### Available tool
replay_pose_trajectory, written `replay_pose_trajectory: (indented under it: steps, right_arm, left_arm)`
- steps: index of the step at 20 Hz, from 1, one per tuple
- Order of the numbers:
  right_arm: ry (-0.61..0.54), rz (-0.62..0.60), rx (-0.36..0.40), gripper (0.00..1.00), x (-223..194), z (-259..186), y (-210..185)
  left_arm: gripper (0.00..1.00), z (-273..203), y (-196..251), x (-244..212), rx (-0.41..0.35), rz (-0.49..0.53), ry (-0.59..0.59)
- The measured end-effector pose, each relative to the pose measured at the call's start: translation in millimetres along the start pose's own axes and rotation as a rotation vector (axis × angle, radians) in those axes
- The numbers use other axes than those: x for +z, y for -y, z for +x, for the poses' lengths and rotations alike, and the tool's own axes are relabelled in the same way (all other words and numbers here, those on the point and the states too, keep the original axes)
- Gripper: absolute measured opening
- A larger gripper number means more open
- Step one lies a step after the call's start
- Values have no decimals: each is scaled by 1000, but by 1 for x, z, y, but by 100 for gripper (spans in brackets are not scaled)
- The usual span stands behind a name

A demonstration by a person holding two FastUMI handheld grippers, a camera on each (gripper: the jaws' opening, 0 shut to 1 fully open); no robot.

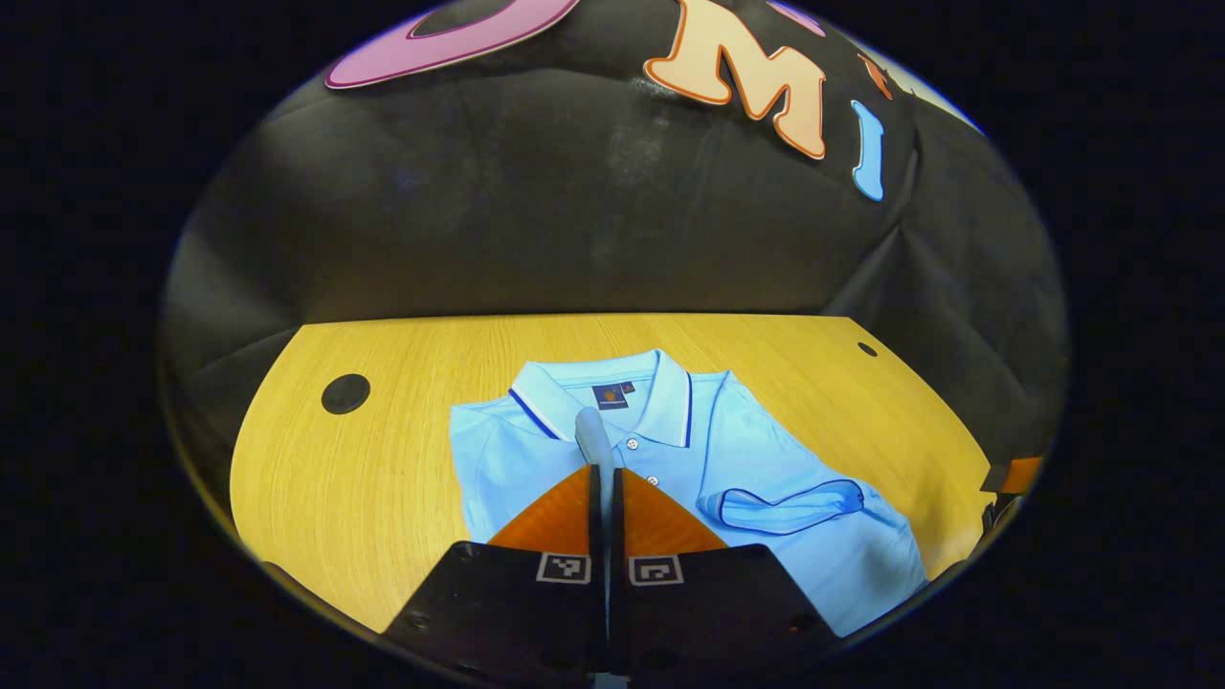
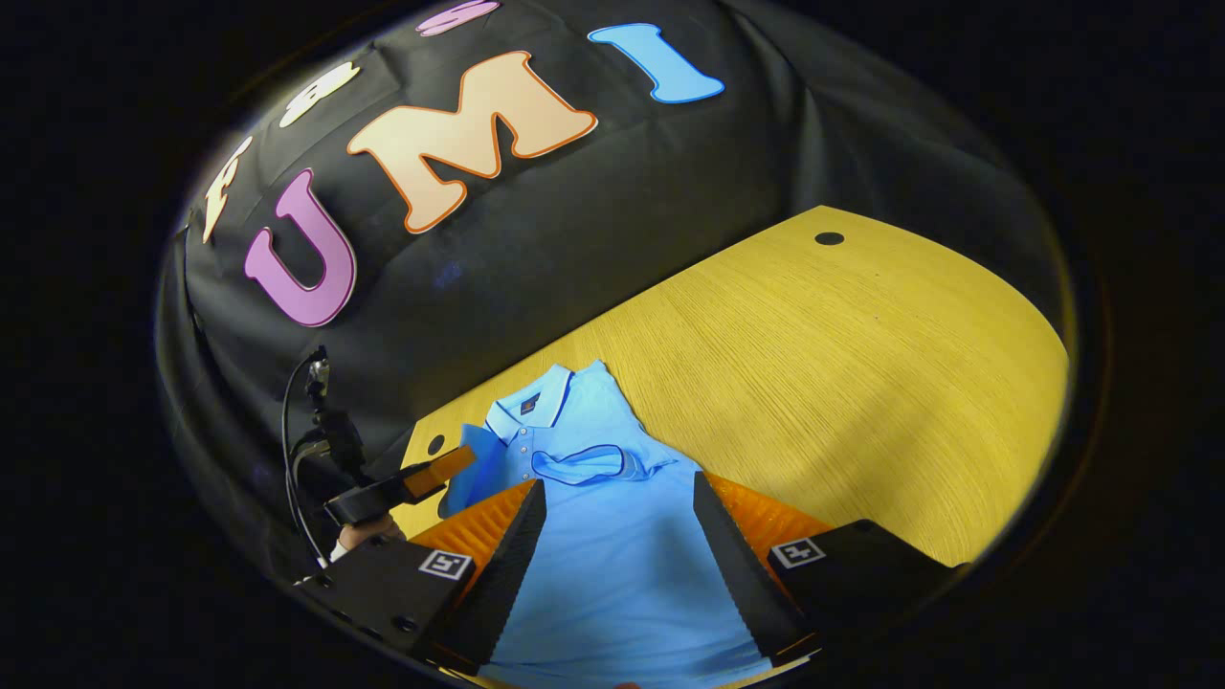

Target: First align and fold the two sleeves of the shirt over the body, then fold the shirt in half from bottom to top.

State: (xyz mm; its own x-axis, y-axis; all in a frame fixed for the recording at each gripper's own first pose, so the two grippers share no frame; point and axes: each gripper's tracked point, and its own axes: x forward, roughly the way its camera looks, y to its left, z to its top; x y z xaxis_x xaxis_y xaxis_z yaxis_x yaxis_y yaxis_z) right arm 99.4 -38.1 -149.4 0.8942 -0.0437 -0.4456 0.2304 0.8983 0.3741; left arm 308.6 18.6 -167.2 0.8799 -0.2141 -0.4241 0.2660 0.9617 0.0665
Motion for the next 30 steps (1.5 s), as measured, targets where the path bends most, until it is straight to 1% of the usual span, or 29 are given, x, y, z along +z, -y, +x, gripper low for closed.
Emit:
replay_pose_trajectory:
  steps: [1,2,3,4,5,6,7,8,9,11,13,15,17,21,23,26,30]
  right_arm:
    - [6,-2,-3,97,-1,-2,1]
    - [9,-1,-7,97,-2,-5,4]
    - [10,3,-8,98,-3,-8,5]
    - [14,6,-9,97,-4,-12,7]
    - [14,10,-11,97,-6,-14,10]
    - [15,9,-17,97,-8,-17,13]
    - [15,4,-22,97,-10,-21,17]
    - [16,-7,-24,97,-12,-26,20]
    - [14,-24,-26,98,-16,-30,23]
    - [7,-80,-33,97,-24,-43,31]
    - [-20,-125,-17,97,-37,-58,37]
    - [-44,-156,12,97,-54,-69,42]
    - [-76,-198,20,97,-75,-79,56]
    - [-133,-323,38,97,-117,-99,76]
    - [-158,-354,50,98,-136,-101,84]
    - [-184,-391,47,97,-155,-99,97]
    - [-173,-446,48,97,-158,-86,99]
  left_arm:
    - [4,0,4,-1,-6,-9,2]
    - [3,-1,8,0,-15,-16,7]
    - [27,-4,9,1,-11,-13,19]
    - [41,-10,9,2,-2,-3,28]
    - [57,-17,9,1,4,9,32]
    - [60,-26,8,1,18,21,37]
    - [84,-37,6,-2,34,29,41]
    - [89,-48,6,-4,47,32,45]
    - [85,-64,5,-8,60,26,47]
    - [85,-100,6,-21,82,-1,47]
    - [85,-134,7,-42,119,-24,43]
    - [85,-170,8,-68,165,-43,38]
    - [85,-201,10,-99,216,-63,31]
    - [84,-258,13,-164,311,-123,0]
    - [85,-281,12,-194,350,-150,-22]
    - [85,-302,17,-226,364,-177,-37]
    - [84,-301,16,-252,378,-168,-59]
